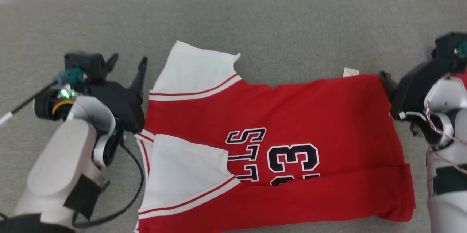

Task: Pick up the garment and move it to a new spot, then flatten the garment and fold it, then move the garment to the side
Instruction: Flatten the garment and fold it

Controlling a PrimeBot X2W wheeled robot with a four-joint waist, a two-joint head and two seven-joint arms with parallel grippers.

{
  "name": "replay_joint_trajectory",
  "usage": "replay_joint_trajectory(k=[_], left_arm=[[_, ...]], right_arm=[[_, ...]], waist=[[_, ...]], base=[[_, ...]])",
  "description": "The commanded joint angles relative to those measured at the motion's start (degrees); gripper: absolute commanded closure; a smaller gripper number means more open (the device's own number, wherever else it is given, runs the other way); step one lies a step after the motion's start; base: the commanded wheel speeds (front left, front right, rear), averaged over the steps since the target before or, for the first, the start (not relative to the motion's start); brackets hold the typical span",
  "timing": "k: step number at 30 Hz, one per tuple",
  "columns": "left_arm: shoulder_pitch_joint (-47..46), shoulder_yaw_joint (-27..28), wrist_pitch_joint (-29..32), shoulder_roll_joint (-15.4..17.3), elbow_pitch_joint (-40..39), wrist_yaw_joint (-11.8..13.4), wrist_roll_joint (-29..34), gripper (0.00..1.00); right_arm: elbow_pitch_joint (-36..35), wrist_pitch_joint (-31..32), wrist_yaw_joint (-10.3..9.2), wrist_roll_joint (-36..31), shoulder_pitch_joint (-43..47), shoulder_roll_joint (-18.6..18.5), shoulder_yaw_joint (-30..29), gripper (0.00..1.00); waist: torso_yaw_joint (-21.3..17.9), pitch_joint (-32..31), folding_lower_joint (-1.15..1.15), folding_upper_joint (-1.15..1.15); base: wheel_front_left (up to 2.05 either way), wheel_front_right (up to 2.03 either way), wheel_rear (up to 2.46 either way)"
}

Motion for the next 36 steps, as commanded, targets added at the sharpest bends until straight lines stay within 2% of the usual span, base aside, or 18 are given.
replay_joint_trajectory(k=[1,10,16,20,27,28,30,36], left_arm=[[-2.07,-0.07,0.22,-0.38,1.19,-0.27,0.03,0.00],[-10.29,-1.97,0.68,-3.29,9.88,-1.41,0.32,0.00],[-12.79,-2.82,1.17,-3.15,14.30,-1.67,1.03,0.00],[-14.32,-3.13,1.12,-3.14,17.31,-0.83,1.41,0.00],[-16.58,-4.14,4.49,-2.41,21.48,-1.67,1.03,0.00],[-16.90,-4.62,5.32,-2.21,21.81,-1.93,1.17,0.17],[-17.27,-5.37,6.10,-1.92,21.91,-2.65,1.01,1.00],[-18.47,-7.02,8.23,-1.22,21.56,-3.52,0.08,1.00]], right_arm=[[1.06,-0.12,-0.17,-0.34,-2.09,-0.08,0.74,0.00],[5.70,-2.82,-0.17,0.29,-8.19,-0.17,3.09,0.00],[6.91,-4.16,-0.17,0.71,-8.76,-0.25,4.26,0.00],[7.37,-4.68,-0.17,1.10,-9.37,-0.95,4.96,0.00],[7.56,-3.54,-0.17,0.41,-11.59,-1.84,7.50,0.00],[7.63,-3.16,-0.17,0.43,-12.05,-1.78,7.71,0.00],[7.97,-2.52,-0.17,0.13,-12.91,-1.85,8.05,0.00],[9.45,0.67,-0.17,0.45,-15.45,-2.44,9.71,0.00]], waist=[[-3.02,4.23,-0.01,-0.01],[-4.80,8.14,-0.01,-0.01],[-5.62,8.79,-0.01,-0.01],[-5.99,9.05,-0.01,-0.01],[-6.86,9.37,-0.01,-0.01],[-7.02,9.47,-0.01,-0.01],[-7.19,9.72,-0.01,-0.01],[-6.88,10.98,-0.01,-0.01]], base=[[0.00,0.00,0.00],[0.00,0.00,0.00],[0.00,0.00,0.00],[0.00,0.00,0.00],[0.00,0.00,0.00],[0.00,0.00,0.00],[0.00,0.00,0.00],[0.00,0.00,0.00]])
